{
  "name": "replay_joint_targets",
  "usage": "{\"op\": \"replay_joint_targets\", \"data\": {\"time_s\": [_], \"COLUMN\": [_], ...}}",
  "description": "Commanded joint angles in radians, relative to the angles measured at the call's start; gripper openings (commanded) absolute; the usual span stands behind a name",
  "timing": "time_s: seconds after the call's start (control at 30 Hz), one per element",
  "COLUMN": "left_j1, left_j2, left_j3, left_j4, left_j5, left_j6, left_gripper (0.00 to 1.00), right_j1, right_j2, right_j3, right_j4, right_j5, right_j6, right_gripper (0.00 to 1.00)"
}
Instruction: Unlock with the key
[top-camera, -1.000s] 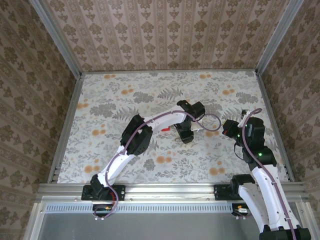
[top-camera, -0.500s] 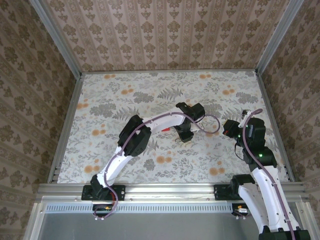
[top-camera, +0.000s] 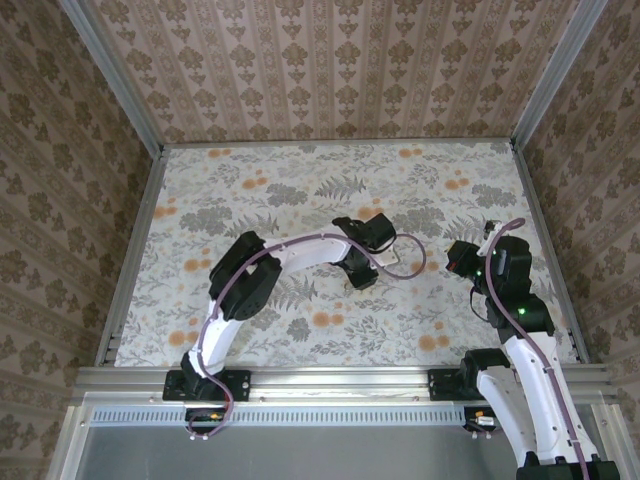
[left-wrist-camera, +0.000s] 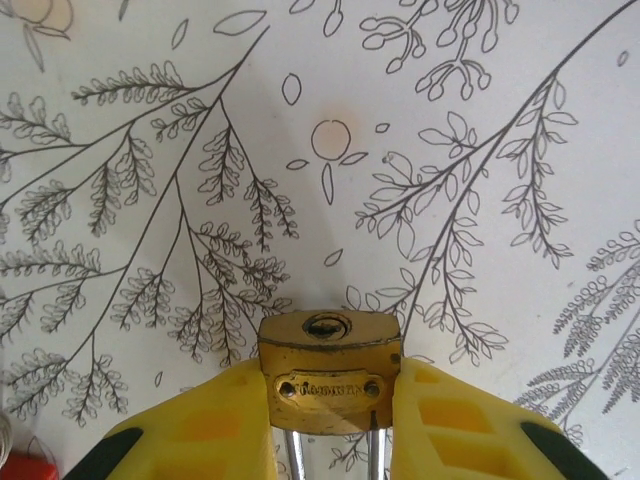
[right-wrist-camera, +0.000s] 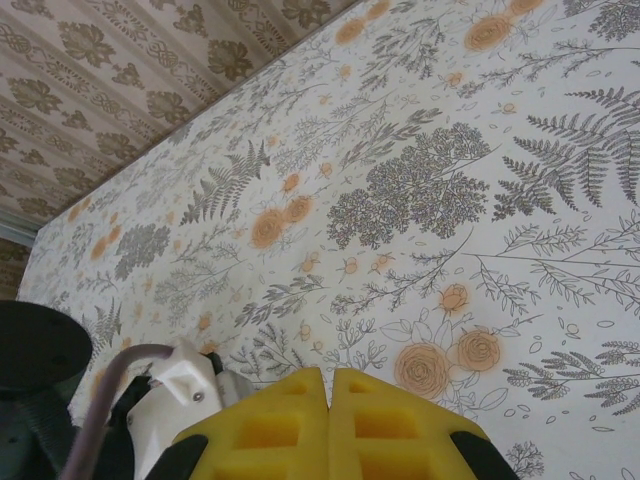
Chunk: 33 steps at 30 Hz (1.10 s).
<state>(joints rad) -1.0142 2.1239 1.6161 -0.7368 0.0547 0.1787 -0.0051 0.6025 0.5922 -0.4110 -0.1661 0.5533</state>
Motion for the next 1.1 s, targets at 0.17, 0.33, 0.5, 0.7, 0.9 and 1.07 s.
{"op": "replay_joint_targets", "data": {"time_s": [0.17, 0.33, 0.5, 0.7, 0.9, 1.07], "left_j1": [-0.009, -0.009, -0.009, -0.013, -0.016, -0.017], "left_j2": [-0.132, -0.211, -0.307, -0.408, -0.515, -0.583], "left_j3": [-0.101, -0.169, -0.275, -0.398, -0.528, -0.609], "left_j4": [0.110, 0.166, 0.278, 0.404, 0.529, 0.595], "left_j5": [-0.001, -0.020, -0.026, -0.030, -0.022, -0.032], "left_j6": [-0.033, -0.044, -0.055, -0.065, -0.079, -0.086], "left_gripper": [0.25, 0.25, 0.25, 0.26, 0.27, 0.27], "right_j1": [-0.006, -0.002, 0.030, 0.129, 0.241, 0.296], "right_j2": [0.026, 0.043, 0.076, 0.118, 0.174, 0.215], "right_j3": [0.007, -0.016, -0.023, -0.019, -0.014, -0.006], "right_j4": [0.030, 0.087, 0.125, 0.160, 0.211, 0.244], "right_j5": [-0.077, -0.135, -0.154, -0.112, -0.061, -0.043], "right_j6": [0.014, 0.051, 0.078, 0.101, 0.124, 0.138], "right_gripper": [0.00, 0.00, 0.00, 0.00, 0.00, 0.00]}}
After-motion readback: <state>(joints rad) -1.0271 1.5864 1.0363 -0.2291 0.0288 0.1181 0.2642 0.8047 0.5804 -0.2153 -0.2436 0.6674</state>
